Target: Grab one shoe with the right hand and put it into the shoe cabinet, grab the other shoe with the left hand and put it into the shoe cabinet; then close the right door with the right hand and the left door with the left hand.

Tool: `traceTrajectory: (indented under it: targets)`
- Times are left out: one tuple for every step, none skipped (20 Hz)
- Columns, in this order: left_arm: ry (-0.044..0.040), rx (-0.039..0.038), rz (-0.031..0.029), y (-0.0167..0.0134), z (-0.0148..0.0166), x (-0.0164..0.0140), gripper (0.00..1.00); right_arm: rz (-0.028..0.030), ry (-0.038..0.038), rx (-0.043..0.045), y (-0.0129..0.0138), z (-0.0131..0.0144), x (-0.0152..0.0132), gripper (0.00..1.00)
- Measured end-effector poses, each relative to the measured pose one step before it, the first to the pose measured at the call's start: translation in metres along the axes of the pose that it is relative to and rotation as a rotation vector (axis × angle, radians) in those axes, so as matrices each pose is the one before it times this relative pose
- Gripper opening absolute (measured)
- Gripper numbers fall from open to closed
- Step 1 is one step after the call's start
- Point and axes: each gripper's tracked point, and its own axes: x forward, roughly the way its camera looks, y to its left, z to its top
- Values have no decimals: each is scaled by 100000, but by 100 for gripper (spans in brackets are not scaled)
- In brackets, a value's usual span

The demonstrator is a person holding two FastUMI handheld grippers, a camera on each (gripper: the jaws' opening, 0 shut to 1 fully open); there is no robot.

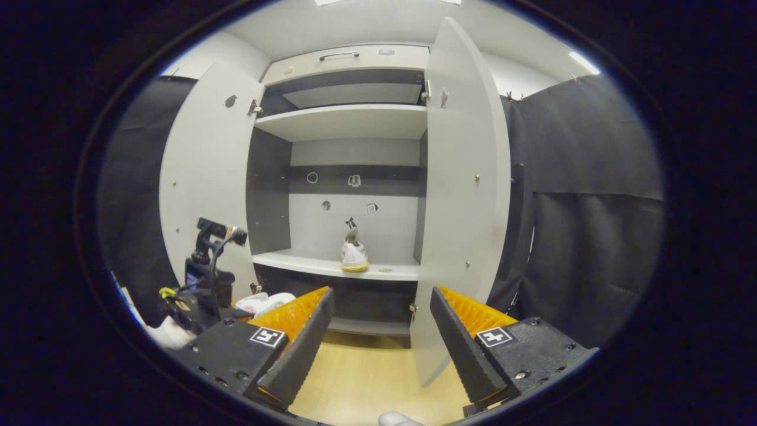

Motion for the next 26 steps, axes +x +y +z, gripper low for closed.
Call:
traceTrajectory:
  targets:
    - [-2334,-946,718,166,2256,80,3,705,-1382,-301,-38,454,260,100]
    - [-2139,-967,675,59,1990,470,3,707,-1129,-424,17,358,175,100]
    - [-2260,-183,804,80,1998,656,3,709,-936,-392,-14,310,260,100]
    - [-972,-295,1453,265,1392,708,3,945,-320,-135,94,206,233,100]
    - [-1576,1139,1309,91,1509,846,3,1242,-31,195,165,134,263,100]
    - [-1344,898,1654,206,1332,856,3,1168,-295,145,106,144,241,100]
    - [-1228,317,1484,28,1109,830,3,766,-23,-283,37,77,250,100]
    - [-942,293,630,-220,1002,1053,3,655,-82,-403,-36,26,180,100]
    - [-758,-466,350,-124,911,904,3,701,-59,-177,-3,26,205,100]
    - [-752,-28,714,-7,1041,642,3,632,212,-84,-33,-15,227,100]
    - [-1302,353,593,-31,869,1120,3,567,416,-134,-37,-98,136,100]
    - [-1730,473,772,-33,1174,1205,3,466,181,-111,-23,-34,94,100]
    - [-960,843,749,-47,879,1103,3,250,13,-317,-113,61,33,100]
    - [-709,-9,317,-202,526,953,3,131,45,-527,-151,-24,25,100]
    - [245,38,155,-46,109,865,2,171,-126,-517,-60,100,21,100]
    - [875,-380,32,-64,132,1284,3,19,129,-532,-98,73,17,100]
    - [1519,213,20,-283,-36,1166,3,453,121,-44,19,14,4,100]
    - [1294,881,157,-304,160,1844,2,436,-172,100,67,17,-52,100]
    - [2613,1495,679,-189,-611,1090,3,-81,242,-163,-58,-68,25,100]
    - [2377,1247,803,-123,-585,890,3,264,640,-281,-4,-237,-7,100]
    - [1791,486,123,-236,-519,814,3,186,804,-300,1,-169,-17,100]
    - [2386,-283,-445,-174,-802,683,3,-115,481,-140,-157,-181,-113,100]
    - [3534,-640,-1168,-306,-761,498,4,-301,253,107,-184,-61,-91,100]
    - [1837,-1044,-1851,-359,-501,187,6,-271,-8,153,-173,-32,-30,100]
    - [-122,-658,-1924,-193,14,144,10,-589,642,104,-208,-116,34,100]
    - [982,-148,-1106,-183,-92,182,20,-350,604,318,-167,-268,-25,100]
